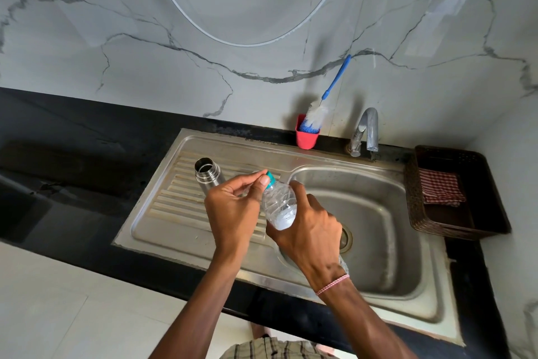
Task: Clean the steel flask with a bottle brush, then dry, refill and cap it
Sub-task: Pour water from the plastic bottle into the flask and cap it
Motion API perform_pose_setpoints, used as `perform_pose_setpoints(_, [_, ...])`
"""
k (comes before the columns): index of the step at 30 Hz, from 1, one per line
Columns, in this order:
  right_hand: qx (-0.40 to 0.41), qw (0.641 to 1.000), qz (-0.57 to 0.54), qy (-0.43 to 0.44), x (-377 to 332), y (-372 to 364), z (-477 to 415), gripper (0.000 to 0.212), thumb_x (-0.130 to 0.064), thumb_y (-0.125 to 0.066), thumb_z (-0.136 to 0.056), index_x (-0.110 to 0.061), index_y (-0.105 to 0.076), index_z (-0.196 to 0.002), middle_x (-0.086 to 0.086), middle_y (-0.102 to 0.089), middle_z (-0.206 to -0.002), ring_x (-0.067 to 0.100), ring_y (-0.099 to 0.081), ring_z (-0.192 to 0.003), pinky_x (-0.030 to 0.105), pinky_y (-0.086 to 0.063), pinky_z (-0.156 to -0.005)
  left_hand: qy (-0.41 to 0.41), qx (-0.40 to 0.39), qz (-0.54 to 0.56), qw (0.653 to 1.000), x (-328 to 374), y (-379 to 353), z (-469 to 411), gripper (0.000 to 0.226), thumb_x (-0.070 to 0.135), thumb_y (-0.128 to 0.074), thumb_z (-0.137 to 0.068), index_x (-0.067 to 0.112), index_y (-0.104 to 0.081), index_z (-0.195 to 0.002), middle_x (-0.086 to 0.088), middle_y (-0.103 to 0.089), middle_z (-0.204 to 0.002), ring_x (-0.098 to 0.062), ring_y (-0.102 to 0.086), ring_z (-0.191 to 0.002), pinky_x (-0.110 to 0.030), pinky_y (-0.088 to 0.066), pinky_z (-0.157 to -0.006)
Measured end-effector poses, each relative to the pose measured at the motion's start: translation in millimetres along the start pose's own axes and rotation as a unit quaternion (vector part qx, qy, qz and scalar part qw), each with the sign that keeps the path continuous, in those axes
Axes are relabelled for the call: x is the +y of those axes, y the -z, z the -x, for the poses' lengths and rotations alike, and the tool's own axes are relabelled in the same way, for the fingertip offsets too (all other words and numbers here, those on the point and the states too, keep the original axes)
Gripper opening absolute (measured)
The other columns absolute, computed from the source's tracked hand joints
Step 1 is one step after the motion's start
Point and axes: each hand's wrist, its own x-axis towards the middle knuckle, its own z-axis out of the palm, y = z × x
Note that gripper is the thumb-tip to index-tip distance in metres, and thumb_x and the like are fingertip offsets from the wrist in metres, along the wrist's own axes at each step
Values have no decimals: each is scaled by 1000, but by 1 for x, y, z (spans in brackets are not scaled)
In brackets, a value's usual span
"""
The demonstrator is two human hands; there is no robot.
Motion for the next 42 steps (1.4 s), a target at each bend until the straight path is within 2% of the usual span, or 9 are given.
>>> perform_pose_setpoints(6, [-98, 984, -142, 31, 13, 13, -11, 87, -66, -77, -59, -42, -40, -134, -7, -73, -101, 22, -68, -85, 32, -54, -74, 30, -168, 106, 980, 4, 17, -21, 13, 1, -75, -80, 11, -75, -89, -1, -81, -100, -14, -75, -103, -27, -60, -87])
perform_pose_setpoints(12, [-353, 860, -356, 101, 30, 42, -42, 84, -28, -97, -62, -44, -51, -130, -31, -66, -116, -4, -62, -110, 19, -44, -98, 20, -330, 213, 919, 10, 30, -35, 13, 28, -83, -79, 22, -81, -91, -4, -80, -105, -18, -74, -107, -25, -56, -89])
perform_pose_setpoints(16, [-390, 818, -407, 113, 32, 47, -48, 80, -11, -94, -64, -27, -57, -133, -7, -71, -118, 16, -67, -112, 39, -51, -101, 18, -354, 210, 911, 24, 30, -38, 24, 37, -85, -79, 21, -79, -95, -7, -79, -107, -22, -73, -110, -28, -56, -91])
perform_pose_setpoints(18, [-334, 841, -414, 99, 28, 48, -48, 77, -11, -95, -64, -27, -58, -130, -7, -72, -115, 13, -67, -108, 40, -52, -99, -8, -321, 195, 927, 27, 27, -35, 18, 24, -75, -89, 15, -76, -104, -13, -77, -117, -28, -70, -117, -31, -56, -94])
perform_pose_setpoints(21, [-211, 913, -339, 89, 18, 43, -44, 78, -42, -95, -60, -36, -54, -126, -14, -72, -106, 5, -68, -98, 38, -55, -92, -30, -241, 181, 953, 27, 17, -25, 27, 8, -68, -91, 2, -70, -117, -17, -74, -122, -28, -68, -120, -32, -54, -98])
perform_pose_setpoints(25, [-101, 970, -200, 98, 4, 41, -39, 82, -64, -83, -57, -40, -47, -127, -14, -73, -98, 13, -69, -87, 30, -53, -79, 23, -125, 219, 967, 31, 4, -15, 43, 5, -75, -80, 4, -62, -120, -14, -79, -103, -23, -74, -104, -29, -58, -88])
perform_pose_setpoints(32, [-196, 948, -228, 102, 16, 30, -47, 80, -60, -84, -56, -40, -48, -125, -15, -70, -98, 13, -65, -90, 36, -51, -91, 13, -147, 221, 964, 22, 0, -28, 54, -3, -77, -82, 18, -33, -105, -15, -77, -91, -23, -72, -90, -31, -58, -85])
perform_pose_setpoints(38, [-178, 954, -213, 109, 18, 20, -47, 86, -52, -91, -60, -43, -47, -133, -26, -59, -97, -2, -53, -82, 1, -34, -77, -35, -213, 143, 966, -13, 14, -30, 37, 13, -69, -95, 10, -46, -124, -11, -74, -124, -26, -66, -125, -38, -51, -107])
perform_pose_setpoints(42, [-123, 961, -230, 89, 20, 14, -63, 84, -48, -94, -57, -34, -54, -129, -22, -65, -102, -2, -59, -85, 5, -39, -75, -56, -221, -72, 971, -77, 43, -25, 36, 46, -62, -99, 23, -59, -126, 14, -73, -123, -7, -66, -121, -31, -54, -102])
